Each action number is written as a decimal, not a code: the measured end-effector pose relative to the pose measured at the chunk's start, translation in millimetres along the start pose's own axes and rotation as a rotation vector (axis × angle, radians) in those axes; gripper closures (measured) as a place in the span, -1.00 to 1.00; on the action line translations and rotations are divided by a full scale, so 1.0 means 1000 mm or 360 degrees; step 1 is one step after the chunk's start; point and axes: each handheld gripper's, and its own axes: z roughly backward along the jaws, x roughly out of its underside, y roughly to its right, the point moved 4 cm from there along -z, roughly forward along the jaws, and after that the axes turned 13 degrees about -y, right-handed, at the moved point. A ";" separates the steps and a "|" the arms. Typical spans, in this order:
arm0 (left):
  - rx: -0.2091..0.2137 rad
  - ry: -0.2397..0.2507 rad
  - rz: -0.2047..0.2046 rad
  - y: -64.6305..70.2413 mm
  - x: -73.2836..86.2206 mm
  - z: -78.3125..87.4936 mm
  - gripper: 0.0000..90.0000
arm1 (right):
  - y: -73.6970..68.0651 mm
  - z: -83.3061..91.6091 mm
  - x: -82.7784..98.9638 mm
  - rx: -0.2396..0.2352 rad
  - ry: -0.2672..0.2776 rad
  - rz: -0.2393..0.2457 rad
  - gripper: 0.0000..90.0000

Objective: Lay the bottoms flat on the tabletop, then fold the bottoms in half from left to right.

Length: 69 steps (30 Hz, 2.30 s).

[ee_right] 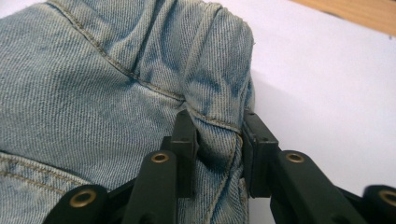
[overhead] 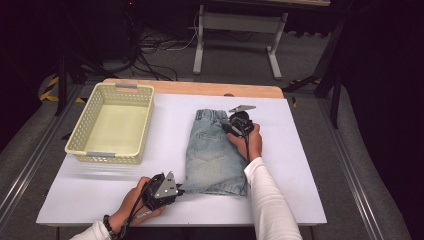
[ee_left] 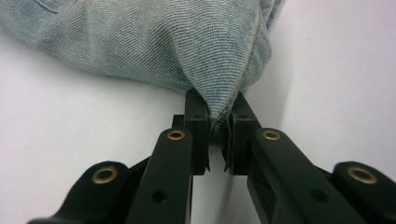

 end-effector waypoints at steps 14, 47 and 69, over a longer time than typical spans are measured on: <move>-0.0023 0.0006 0.0052 -0.003 0.003 0.001 0.76 | -0.002 0.004 -0.009 0.0078 0.0063 -0.0010 0.19; -0.0316 0.0120 0.0335 -0.044 0.045 0.052 0.35 | -0.064 0.121 0.164 -0.0176 0.0170 -0.0042 0.13; -0.0376 0.0107 0.0481 -0.070 0.056 0.047 0.43 | -0.085 0.116 0.170 -0.0125 0.0006 0.0152 0.91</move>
